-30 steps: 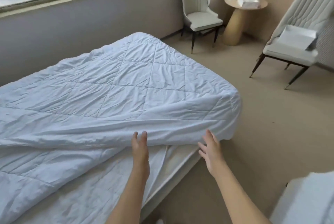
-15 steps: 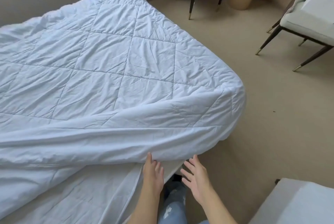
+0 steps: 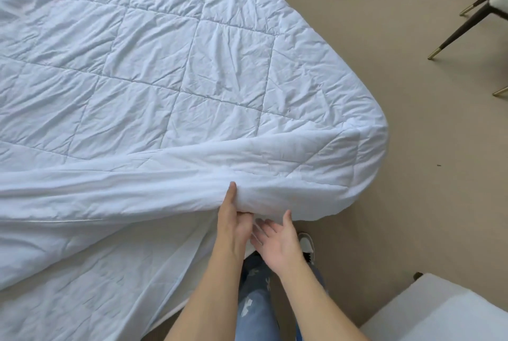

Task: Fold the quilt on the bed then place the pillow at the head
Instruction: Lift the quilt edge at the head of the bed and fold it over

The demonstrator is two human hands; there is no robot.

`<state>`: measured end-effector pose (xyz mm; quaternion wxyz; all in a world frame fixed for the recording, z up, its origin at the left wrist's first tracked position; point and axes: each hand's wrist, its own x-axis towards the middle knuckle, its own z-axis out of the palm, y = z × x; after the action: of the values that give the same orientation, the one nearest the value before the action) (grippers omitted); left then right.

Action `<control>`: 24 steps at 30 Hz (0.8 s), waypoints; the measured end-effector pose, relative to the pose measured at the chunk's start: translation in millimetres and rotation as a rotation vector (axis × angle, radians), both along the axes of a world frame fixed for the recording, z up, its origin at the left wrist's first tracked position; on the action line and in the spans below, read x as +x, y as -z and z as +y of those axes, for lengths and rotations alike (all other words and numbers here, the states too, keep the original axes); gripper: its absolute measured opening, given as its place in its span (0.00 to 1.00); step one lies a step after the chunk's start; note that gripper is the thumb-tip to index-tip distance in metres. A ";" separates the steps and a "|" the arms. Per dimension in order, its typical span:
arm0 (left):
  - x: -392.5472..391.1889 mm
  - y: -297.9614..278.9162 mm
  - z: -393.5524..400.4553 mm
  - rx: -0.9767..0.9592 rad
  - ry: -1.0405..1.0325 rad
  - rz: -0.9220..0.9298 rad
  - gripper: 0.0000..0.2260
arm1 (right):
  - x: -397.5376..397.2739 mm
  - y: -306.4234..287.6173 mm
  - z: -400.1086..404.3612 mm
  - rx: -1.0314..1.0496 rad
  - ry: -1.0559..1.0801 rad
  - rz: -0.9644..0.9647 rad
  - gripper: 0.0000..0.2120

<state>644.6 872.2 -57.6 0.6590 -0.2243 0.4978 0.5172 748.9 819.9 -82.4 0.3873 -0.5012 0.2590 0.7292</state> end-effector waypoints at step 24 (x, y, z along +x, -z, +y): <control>-16.4 -104.0 133.4 0.283 -0.320 0.107 0.10 | 155.0 -115.3 234.0 0.760 0.302 -0.390 0.33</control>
<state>628.1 1005.6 46.4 0.5663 -0.1778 0.4125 0.6911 903.9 1053.9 32.9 0.6876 -0.4079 -0.0348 0.5997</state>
